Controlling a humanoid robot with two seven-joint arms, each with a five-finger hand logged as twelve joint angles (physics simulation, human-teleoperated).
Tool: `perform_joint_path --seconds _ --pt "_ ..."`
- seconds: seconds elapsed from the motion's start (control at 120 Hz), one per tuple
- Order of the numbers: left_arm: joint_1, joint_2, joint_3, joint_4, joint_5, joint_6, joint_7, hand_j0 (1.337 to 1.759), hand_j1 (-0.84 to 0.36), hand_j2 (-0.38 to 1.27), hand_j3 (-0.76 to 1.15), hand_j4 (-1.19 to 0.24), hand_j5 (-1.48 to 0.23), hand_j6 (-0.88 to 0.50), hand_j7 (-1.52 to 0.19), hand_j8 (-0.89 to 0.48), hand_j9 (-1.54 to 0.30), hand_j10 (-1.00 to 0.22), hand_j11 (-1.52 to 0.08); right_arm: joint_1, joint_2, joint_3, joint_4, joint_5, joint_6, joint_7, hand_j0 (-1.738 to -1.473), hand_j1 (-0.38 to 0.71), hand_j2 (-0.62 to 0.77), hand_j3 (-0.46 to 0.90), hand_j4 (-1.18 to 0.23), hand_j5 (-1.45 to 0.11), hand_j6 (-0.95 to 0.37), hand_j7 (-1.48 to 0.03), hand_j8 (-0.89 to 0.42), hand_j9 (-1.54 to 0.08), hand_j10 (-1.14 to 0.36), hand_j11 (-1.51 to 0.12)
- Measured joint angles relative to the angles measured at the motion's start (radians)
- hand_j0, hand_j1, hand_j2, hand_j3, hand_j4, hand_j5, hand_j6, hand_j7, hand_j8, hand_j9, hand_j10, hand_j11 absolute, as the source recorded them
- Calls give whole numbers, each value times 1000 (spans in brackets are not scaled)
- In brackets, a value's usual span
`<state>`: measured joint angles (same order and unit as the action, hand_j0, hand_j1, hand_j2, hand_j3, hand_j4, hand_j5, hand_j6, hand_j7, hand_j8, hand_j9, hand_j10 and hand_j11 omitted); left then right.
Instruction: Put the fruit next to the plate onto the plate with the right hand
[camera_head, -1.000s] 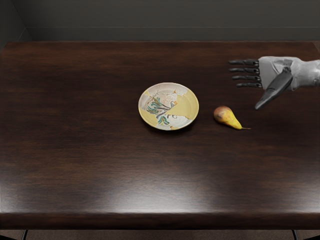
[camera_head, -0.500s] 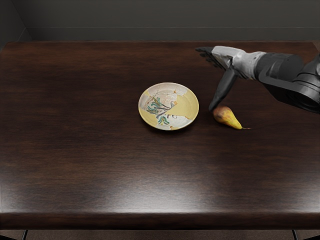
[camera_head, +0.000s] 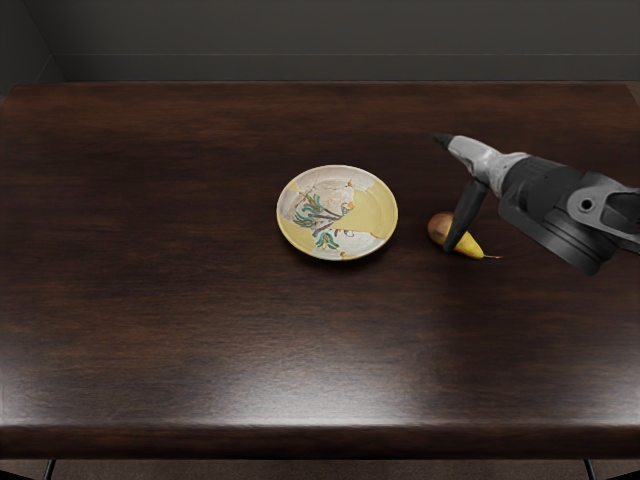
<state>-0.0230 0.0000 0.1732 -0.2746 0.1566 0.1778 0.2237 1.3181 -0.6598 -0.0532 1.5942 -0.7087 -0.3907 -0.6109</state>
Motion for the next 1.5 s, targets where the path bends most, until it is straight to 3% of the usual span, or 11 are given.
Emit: perform_joint_path --seconds 0.225,0.4,0.658,1.033,1.192,1.375,1.458,1.5 --pt "0 0 0 0 0 0 0 1658 325 4 0 -20 -27 -20 -27 -20 -27 -20 -27 20 96 -143 -43 -1 -186 0 -1658 -349 2 0 -2 0 -3 0 -2 0 -2 0" --pt "0 0 0 0 0 0 0 1658 324 4 0 -21 -27 -21 -27 -21 -27 -20 -27 18 185 -192 -128 -5 -214 0 -1658 -349 1 0 -1 0 -2 0 -2 0 -1 0" --pt "0 0 0 0 0 0 0 1658 325 4 0 -20 -26 -20 -26 -20 -26 -20 -26 -9 206 -264 -167 -5 -220 0 -1658 -337 -1 0 -12 -14 -13 -14 -12 -14 -12 -14" --pt "0 0 0 0 0 0 0 1658 324 4 0 -21 -27 -21 -27 -21 -27 -21 -27 -6 201 -269 -172 13 -220 0 -1658 64 -67 0 -346 -449 -347 -448 -346 -448 -346 -448" --pt "0 0 0 0 0 0 0 1658 324 4 0 -21 -27 -21 -27 -20 -27 -20 -27 -15 195 -259 -171 15 -220 0 -1658 175 -86 0 -439 -570 -440 -569 -439 -570 -439 -569" --pt "0 0 0 0 0 0 0 1658 324 4 0 -21 -27 -21 -27 -21 -27 -21 -27 -22 194 -253 -172 9 -218 -1 -1656 283 44 0 -495 -653 -398 -647 -412 -655 -496 -655" --pt "0 0 0 0 0 0 0 1658 324 4 0 -21 -27 -21 -27 -21 -27 -21 -27 -25 194 -249 -172 6 -216 -2 -1652 347 188 -1 -508 -688 -369 -671 -380 -689 -511 -688" --pt "0 0 0 0 0 0 0 1658 324 4 0 -21 -27 -21 -27 -21 -27 -20 -27 -34 194 -235 -172 7 -218 -3 -1651 348 165 -1 -525 -693 -360 -685 -376 -697 -526 -695"
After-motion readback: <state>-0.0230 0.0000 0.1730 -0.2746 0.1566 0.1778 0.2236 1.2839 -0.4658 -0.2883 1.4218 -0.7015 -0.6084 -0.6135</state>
